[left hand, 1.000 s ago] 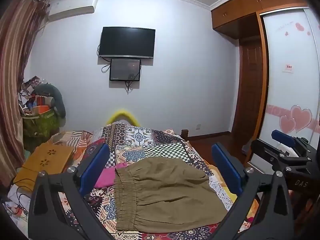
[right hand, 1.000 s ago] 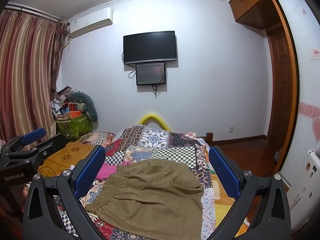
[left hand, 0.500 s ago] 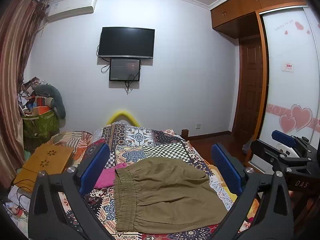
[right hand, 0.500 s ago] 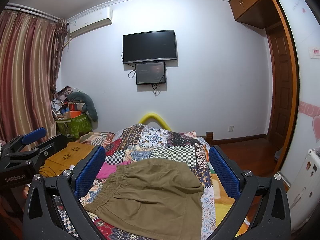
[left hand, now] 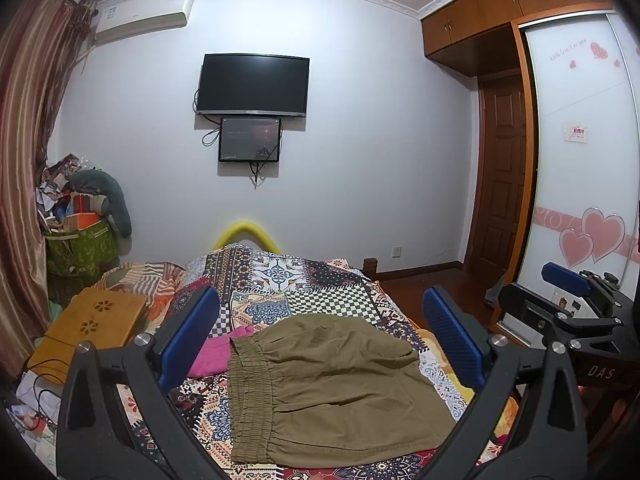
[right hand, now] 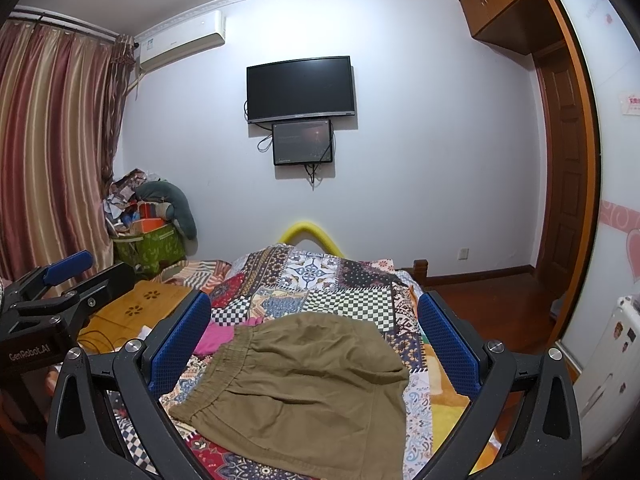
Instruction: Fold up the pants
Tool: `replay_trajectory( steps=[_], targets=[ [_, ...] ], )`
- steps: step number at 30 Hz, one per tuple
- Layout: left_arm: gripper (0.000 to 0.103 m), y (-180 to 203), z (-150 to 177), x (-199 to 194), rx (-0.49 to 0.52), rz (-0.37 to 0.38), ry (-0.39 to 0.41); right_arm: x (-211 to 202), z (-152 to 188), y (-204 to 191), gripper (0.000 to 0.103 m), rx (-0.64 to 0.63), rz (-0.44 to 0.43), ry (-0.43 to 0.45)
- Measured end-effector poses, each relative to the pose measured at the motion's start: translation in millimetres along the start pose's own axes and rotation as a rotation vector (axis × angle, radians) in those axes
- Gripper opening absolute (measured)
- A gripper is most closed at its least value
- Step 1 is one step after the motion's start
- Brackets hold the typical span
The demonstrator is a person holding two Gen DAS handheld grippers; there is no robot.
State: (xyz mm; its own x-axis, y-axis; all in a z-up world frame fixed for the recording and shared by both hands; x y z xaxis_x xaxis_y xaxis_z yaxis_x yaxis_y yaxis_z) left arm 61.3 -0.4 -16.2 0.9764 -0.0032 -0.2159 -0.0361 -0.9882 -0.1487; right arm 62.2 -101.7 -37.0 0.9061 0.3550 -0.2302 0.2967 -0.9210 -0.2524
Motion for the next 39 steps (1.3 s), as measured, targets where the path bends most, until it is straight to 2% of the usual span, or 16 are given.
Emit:
replay_trajectory(
  steps=[39],
  targets=[
    [0.103,2.2,-1.7,-1.6,0.005,-0.006,0.007,-2.7,-3.5,1.5,0.103,0.003,0.0,0.006]
  ],
)
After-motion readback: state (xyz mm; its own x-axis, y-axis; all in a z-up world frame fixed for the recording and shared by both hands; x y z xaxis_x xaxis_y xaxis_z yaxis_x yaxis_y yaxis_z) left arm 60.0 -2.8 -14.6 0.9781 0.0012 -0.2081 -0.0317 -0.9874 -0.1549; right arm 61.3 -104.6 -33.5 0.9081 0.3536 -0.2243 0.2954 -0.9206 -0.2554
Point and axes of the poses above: each gripper's, at about its wrist camera, not at the fingertips, and x roughly the way its jaws point, y to its right, z to its underside, the point moved 6 cm from there along x, roughly the way its jaws point, and after that the axes turned 12 degrees about x, right-handed, at the moved point
